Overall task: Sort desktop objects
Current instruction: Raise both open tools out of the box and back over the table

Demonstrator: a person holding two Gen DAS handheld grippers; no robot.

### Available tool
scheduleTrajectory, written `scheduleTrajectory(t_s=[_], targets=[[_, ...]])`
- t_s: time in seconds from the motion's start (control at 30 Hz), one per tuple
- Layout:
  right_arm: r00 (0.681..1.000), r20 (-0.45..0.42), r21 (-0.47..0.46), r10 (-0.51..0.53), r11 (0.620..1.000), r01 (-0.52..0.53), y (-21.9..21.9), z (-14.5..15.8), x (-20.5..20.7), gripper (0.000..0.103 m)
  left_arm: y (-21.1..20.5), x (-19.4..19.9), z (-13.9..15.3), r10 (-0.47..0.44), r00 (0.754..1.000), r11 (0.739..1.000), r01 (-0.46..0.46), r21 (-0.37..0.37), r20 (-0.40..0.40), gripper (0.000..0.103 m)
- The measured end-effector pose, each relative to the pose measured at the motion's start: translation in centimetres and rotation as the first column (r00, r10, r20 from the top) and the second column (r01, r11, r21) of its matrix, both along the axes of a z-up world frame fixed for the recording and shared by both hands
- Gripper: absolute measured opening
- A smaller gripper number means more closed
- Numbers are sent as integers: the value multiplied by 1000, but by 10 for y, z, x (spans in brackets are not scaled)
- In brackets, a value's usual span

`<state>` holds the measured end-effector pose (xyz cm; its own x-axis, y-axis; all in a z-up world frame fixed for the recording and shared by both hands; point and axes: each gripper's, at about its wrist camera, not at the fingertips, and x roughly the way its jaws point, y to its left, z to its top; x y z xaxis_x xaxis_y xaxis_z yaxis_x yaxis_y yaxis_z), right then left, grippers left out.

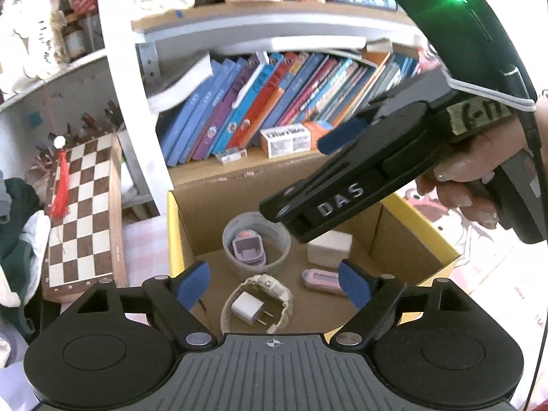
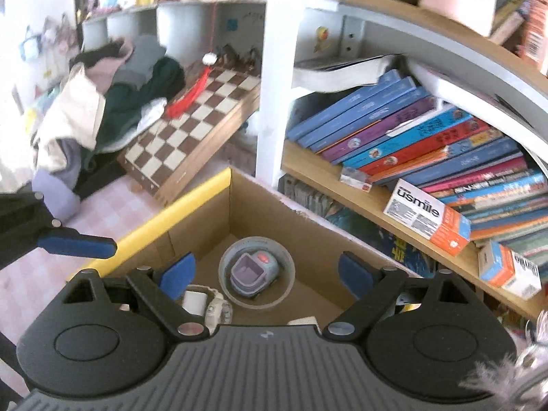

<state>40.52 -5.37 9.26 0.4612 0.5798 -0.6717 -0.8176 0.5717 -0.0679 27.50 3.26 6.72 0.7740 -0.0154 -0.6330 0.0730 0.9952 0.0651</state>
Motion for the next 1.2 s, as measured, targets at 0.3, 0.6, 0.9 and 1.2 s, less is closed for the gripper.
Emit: scheduleTrajectory(t_s=[0.3,0.6,0.9,1.2], targets=[[997,33,60,-72,996,70,-27,21,-35,91,3,-29,22,-4,996,999,7,-36,86,86],[984,112,79,-141,988,132,-56,25,-85,91,6,-69,26,-5,993,1000,7,-15,119,87],[967,103,142,-234,965,219,-88,20,-134,95,15,-109,24,25,988,1000,-25,-2,151,91],[950,56,128,-307,946,298,-106,0,-173,97,21,-140,14,27,990,1000,-26,-5,136,92]])
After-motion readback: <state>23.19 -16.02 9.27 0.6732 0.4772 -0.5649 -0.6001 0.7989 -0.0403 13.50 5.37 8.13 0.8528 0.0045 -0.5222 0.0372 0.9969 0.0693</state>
